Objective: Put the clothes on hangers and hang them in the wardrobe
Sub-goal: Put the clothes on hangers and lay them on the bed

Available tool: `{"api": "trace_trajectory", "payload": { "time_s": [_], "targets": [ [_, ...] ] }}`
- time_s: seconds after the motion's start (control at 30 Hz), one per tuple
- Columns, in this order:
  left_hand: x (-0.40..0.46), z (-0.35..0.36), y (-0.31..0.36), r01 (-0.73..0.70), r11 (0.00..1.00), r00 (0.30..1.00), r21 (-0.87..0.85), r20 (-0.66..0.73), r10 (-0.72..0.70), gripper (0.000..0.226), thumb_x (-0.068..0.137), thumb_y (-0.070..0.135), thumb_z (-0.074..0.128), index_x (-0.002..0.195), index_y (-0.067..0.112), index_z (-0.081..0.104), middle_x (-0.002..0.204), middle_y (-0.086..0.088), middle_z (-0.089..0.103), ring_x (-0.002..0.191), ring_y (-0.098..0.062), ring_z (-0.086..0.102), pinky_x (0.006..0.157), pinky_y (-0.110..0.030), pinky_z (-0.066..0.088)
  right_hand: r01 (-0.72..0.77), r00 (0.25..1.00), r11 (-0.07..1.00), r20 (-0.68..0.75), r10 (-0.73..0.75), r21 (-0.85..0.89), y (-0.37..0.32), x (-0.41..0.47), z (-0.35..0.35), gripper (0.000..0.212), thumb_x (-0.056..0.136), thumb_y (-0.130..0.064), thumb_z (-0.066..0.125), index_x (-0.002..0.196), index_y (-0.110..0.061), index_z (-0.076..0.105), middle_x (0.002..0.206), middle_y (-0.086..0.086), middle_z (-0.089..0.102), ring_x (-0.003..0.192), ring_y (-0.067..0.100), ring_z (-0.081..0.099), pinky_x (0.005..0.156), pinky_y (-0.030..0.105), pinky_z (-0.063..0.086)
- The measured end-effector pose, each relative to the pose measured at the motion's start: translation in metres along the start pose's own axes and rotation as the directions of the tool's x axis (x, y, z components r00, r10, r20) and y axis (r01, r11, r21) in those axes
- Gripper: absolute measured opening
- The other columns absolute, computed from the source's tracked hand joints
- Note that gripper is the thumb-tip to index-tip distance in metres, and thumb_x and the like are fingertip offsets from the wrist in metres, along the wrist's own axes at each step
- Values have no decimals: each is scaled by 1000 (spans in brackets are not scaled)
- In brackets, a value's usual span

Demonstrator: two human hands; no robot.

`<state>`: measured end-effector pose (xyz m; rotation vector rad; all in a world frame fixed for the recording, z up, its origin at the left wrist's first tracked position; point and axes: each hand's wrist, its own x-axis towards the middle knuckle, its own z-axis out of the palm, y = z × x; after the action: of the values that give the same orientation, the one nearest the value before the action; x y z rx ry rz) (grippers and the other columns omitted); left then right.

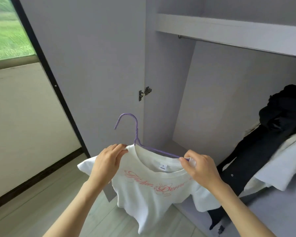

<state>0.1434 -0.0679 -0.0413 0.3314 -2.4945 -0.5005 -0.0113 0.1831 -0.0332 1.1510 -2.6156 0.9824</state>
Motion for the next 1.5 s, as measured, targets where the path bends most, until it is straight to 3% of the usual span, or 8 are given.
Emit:
{"api": "trace_trajectory", "payload": {
  "time_s": [0.3, 0.57, 0.67, 0.77, 0.93, 1.07, 1.23, 1.5],
  "targets": [
    [-119, -68, 39, 188, 956, 976, 226, -153, -156, 41, 96, 41, 31, 88, 15, 61, 75, 3, 61, 67, -18, 56, 56, -30, 46, 442, 893, 895, 68, -445, 62, -117, -36, 40, 33, 84, -48, 42, 69, -21, 54, 54, -8, 58, 46, 11, 50, 44, 9, 18],
    [-290, -154, 86, 583, 713, 812, 390, -301, -500, 47, 88, 45, 32, 85, 11, 64, 79, -3, 62, 70, -29, 58, 60, -36, 46, 531, 791, 746, 81, -607, 401, -144, -101, 40, 43, 83, -53, 41, 67, -18, 59, 53, -15, 47, 46, 9, 44, 44, 17, 32],
    [-338, -184, 120, 552, 688, 831, 471, -241, -502, 44, 87, 52, 34, 101, 20, 60, 99, 0, 64, 88, -25, 61, 74, -40, 48, 560, 718, 660, 103, -688, 500, -171, -128, 43, 49, 80, -59, 46, 61, -16, 58, 49, -17, 44, 43, 4, 42, 46, 20, 35],
    [-375, -194, 163, 542, 728, 841, 420, -283, -462, 35, 92, 55, 29, 103, 28, 49, 89, 1, 66, 75, -20, 65, 62, -37, 54, 625, 632, 561, 70, -772, 543, -210, -166, 41, 52, 80, -63, 47, 58, -17, 56, 47, -25, 34, 42, -4, 35, 47, 17, 28],
    [-465, -209, 226, 792, 525, 579, 312, -657, -483, 24, 90, 45, 38, 89, 27, 55, 70, 7, 65, 63, -12, 57, 50, -21, 38, 681, 518, 399, -19, -855, 614, -253, -232, 39, 44, 89, -49, 44, 82, -12, 65, 77, -5, 64, 70, 14, 58, 68, 27, 43],
    [-544, -226, 281, 912, 385, 354, 143, -750, -558, 32, 86, 57, 31, 92, 31, 48, 54, 14, 50, 55, -20, 55, 50, -27, 39, 732, 432, 334, -26, -901, 594, -274, -290, 45, 27, 90, -29, 45, 88, -10, 64, 80, 1, 63, 73, 24, 58, 75, 26, 32],
    [-622, -239, 352, 945, 326, 236, 31, -753, -614, 39, 80, 67, 34, 79, 34, 54, 63, 22, 56, 56, 1, 52, 48, -23, 33, 709, 458, 316, -70, -886, 631, -301, -364, 28, 28, 87, -30, 46, 75, -8, 59, 71, -1, 59, 69, 16, 49, 69, 26, 24],
    [-710, -199, 457, 992, 4, 107, 124, -841, -531, 61, 83, 73, 27, 66, 24, 58, 57, 11, 54, 50, -13, 54, 41, -25, 41, 615, 383, 246, -10, -924, 749, -297, -443, 3, 35, 82, -39, 51, 73, -9, 66, 74, 2, 63, 76, 14, 52, 70, 25, 26]
  ]
}}
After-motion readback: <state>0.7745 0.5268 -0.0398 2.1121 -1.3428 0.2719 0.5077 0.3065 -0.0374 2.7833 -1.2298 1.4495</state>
